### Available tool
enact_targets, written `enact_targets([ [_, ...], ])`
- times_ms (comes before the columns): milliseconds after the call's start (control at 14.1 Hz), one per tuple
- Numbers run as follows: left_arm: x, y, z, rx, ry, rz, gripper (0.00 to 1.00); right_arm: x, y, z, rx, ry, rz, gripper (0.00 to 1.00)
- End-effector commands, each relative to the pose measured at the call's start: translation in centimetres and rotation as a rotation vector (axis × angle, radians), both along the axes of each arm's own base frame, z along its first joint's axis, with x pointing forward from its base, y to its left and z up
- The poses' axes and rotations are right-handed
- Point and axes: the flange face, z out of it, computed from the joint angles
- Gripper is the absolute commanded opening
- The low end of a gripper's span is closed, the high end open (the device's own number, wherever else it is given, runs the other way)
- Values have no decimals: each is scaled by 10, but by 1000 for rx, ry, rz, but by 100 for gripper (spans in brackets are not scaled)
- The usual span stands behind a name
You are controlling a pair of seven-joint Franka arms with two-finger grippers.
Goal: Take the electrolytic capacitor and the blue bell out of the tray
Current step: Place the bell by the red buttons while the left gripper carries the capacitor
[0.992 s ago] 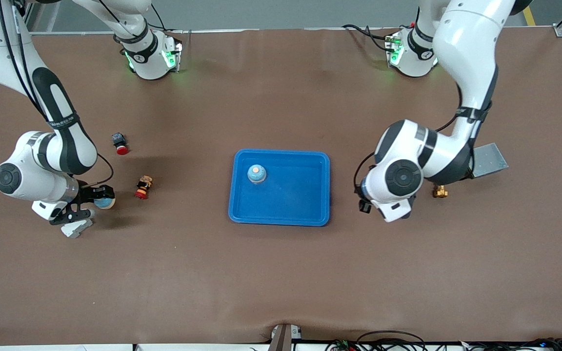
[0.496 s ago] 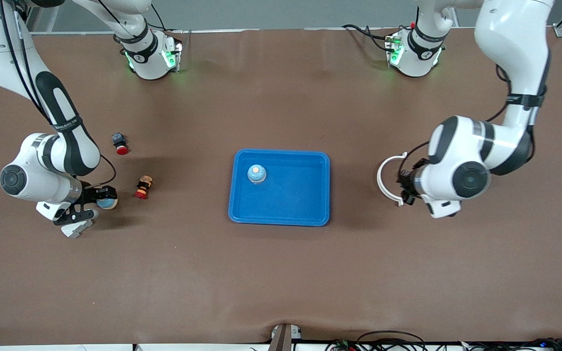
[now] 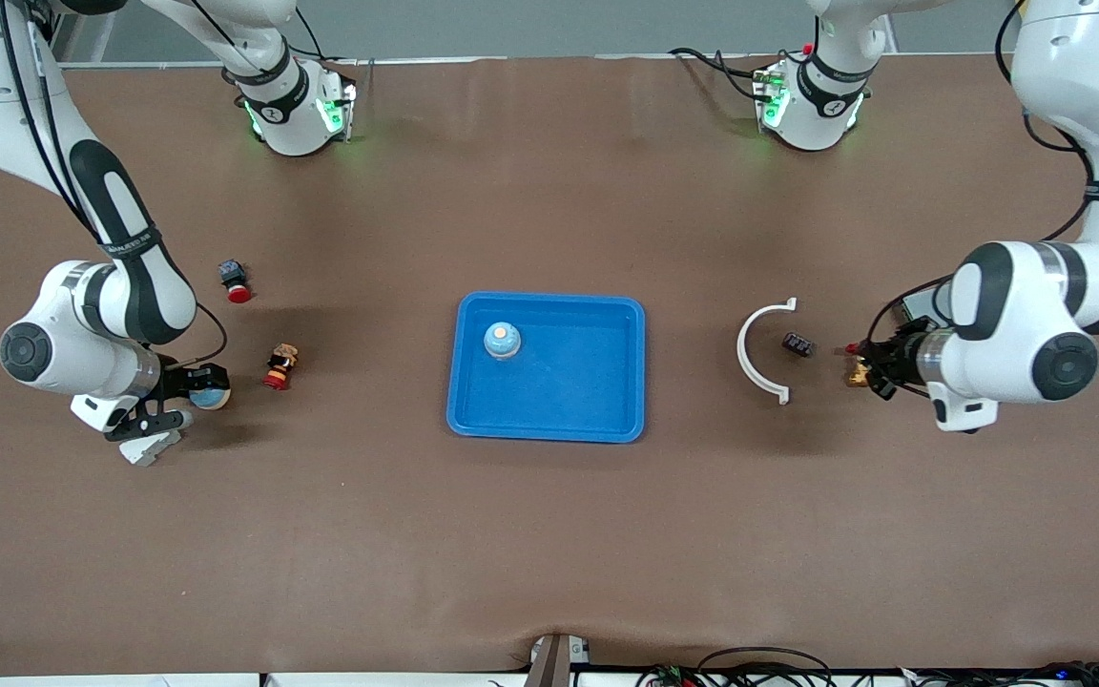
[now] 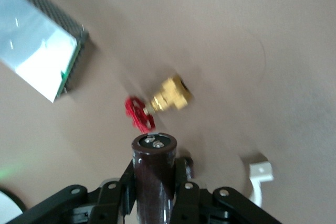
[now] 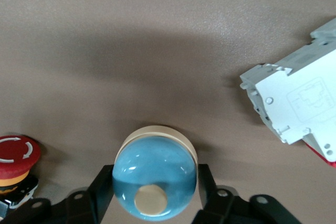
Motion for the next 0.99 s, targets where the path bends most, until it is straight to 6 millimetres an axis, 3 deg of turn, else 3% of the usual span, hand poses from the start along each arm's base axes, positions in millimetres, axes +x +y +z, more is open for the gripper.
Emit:
enact_targets([
  [0, 4, 22, -11, 19, -40, -76, 0, -1, 1, 4, 7, 11, 0, 100],
  [213, 19, 39, -44, 20, -125, -115, 0, 0, 2, 18, 11, 43, 1, 100],
  [283, 21, 51, -50, 29, -145, -111, 0, 2, 3, 32, 12, 49, 2, 100],
  [425, 18, 52, -67, 22, -130, -110, 0, 9, 16, 61, 4, 76, -38, 100],
  [496, 17, 51, -72, 28, -140, -118, 0, 11, 32, 76, -8, 104, -73, 100],
  [638, 16, 74, -70, 39, -158, -94, 0, 15, 72, 112, -47, 132, -154, 100],
  [921, 13, 72, -77, 35, -149, -96, 0, 16, 141, 153, -101, 152, -264, 100],
])
